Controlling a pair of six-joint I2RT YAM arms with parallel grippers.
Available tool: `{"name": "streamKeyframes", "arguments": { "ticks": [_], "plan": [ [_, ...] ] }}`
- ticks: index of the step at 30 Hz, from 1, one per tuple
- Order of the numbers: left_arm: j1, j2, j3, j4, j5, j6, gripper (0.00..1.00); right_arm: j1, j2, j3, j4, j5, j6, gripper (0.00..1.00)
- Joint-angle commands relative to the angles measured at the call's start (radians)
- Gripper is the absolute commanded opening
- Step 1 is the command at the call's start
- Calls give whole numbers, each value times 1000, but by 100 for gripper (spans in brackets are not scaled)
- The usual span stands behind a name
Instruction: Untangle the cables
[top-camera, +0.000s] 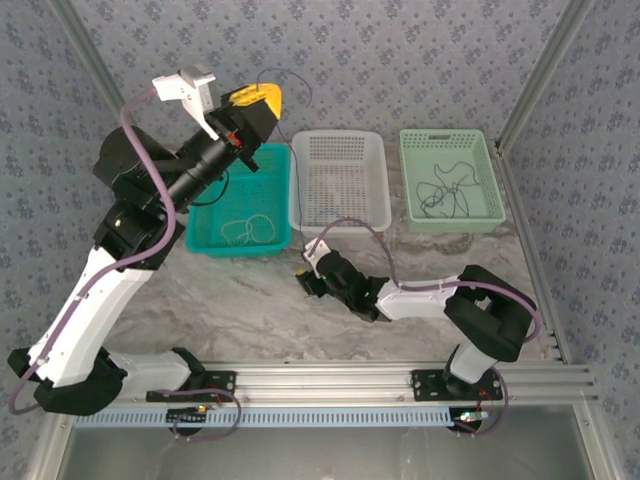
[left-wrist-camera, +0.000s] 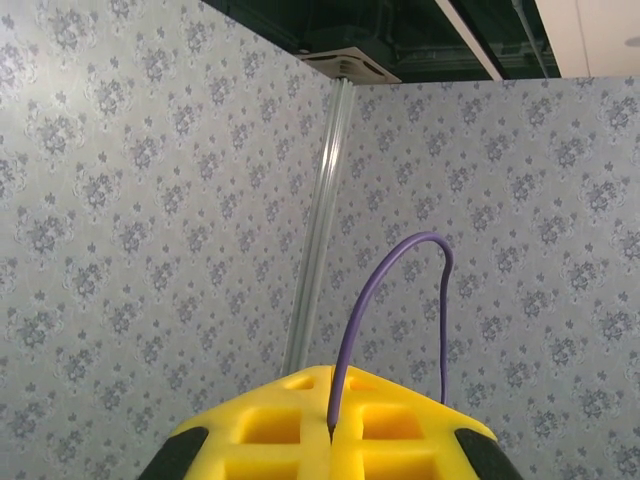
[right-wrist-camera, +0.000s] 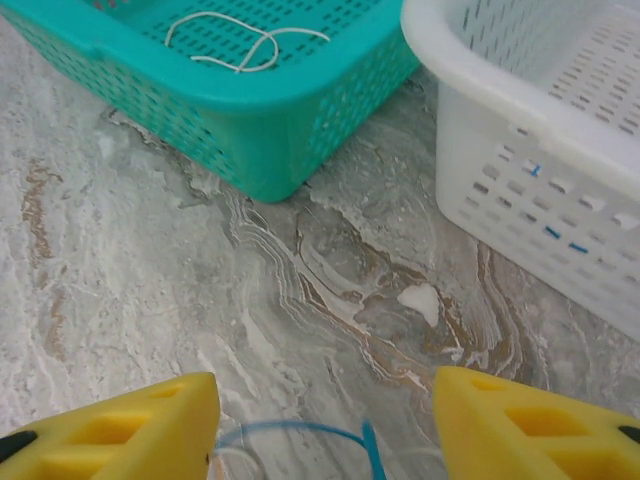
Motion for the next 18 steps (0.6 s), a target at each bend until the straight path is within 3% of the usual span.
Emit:
{"name": "streamKeyframes", "arguments": {
  "ticks": [1,5,18],
  "plan": [
    [4,-29,96,4,-5,49,2,-5,22,-30,-27,33,50,58],
    [5,-23,167,-34,-8,79,2,-9,20,-81,-17,55,94,53],
    [5,57,419,-145,-3,135,2,-41,-63,-232,-19,81,194,56]
  ]
}}
